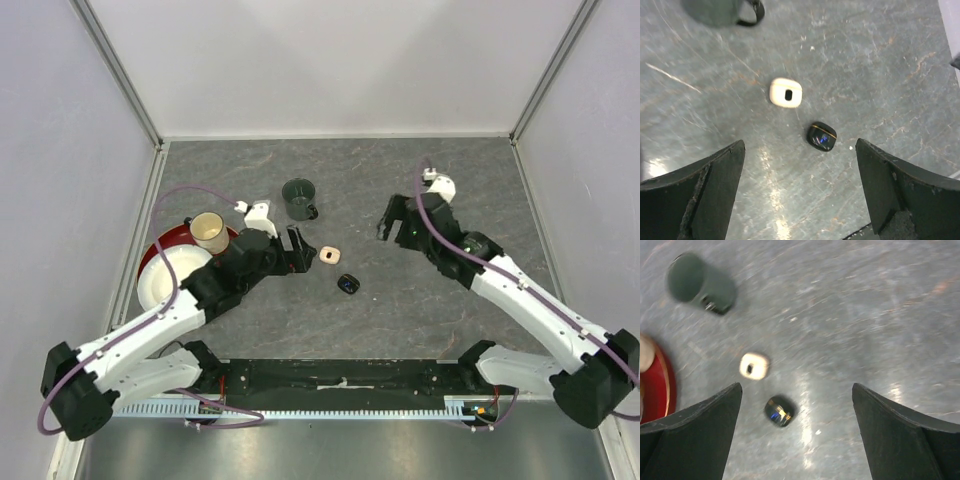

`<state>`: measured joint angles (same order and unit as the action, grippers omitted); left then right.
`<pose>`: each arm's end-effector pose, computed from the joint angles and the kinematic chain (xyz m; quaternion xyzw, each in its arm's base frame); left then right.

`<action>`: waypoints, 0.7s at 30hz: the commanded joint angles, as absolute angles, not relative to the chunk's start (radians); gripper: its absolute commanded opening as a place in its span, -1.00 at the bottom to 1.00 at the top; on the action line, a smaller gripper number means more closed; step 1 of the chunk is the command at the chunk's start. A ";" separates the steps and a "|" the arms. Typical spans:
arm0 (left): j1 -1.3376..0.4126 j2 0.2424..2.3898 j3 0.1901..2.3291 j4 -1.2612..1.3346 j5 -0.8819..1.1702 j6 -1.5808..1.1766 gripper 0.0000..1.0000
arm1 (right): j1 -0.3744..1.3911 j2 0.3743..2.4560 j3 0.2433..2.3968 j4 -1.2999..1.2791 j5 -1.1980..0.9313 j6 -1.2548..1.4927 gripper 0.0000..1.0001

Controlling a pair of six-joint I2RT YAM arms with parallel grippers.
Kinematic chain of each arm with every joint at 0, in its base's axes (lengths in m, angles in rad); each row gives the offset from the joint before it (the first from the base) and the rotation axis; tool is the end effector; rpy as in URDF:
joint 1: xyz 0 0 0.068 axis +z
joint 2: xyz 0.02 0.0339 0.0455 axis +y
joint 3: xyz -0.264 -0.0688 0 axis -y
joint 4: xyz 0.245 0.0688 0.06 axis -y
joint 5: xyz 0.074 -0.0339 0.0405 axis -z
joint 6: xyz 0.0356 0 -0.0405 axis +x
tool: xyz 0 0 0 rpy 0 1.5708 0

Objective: Insert the wireless bluetooth earbuds into the charging case
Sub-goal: Place the charging case at the center of the board, then reset both arms

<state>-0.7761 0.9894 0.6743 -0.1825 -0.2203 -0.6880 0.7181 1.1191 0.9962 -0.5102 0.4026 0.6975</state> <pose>0.1640 -0.1500 0.2633 -0.0185 0.8559 -0.2694 0.4411 0.1909 0.1483 0.3174 0.0813 0.8750 0.1523 0.4524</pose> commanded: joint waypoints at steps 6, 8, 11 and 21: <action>-0.779 0.796 0.767 -0.316 -0.379 -0.488 0.96 | 0.288 1.163 0.847 -0.408 0.196 0.603 0.96; -0.779 0.752 0.759 -0.339 -0.380 -0.502 0.96 | 0.272 1.176 0.815 -0.372 0.273 0.585 0.96; -0.778 0.698 0.738 -0.359 -0.393 -0.476 0.96 | 0.256 1.228 0.798 -0.344 0.388 0.522 0.96; -0.779 0.701 0.724 -0.436 -0.456 -0.453 0.96 | 0.276 1.246 0.577 0.056 0.873 0.424 0.96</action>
<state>-0.7765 0.6933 0.7296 -0.4175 -0.4088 -0.4904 0.2646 1.2663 0.6342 -0.1856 0.6327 0.5102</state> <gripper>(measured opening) 0.980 0.979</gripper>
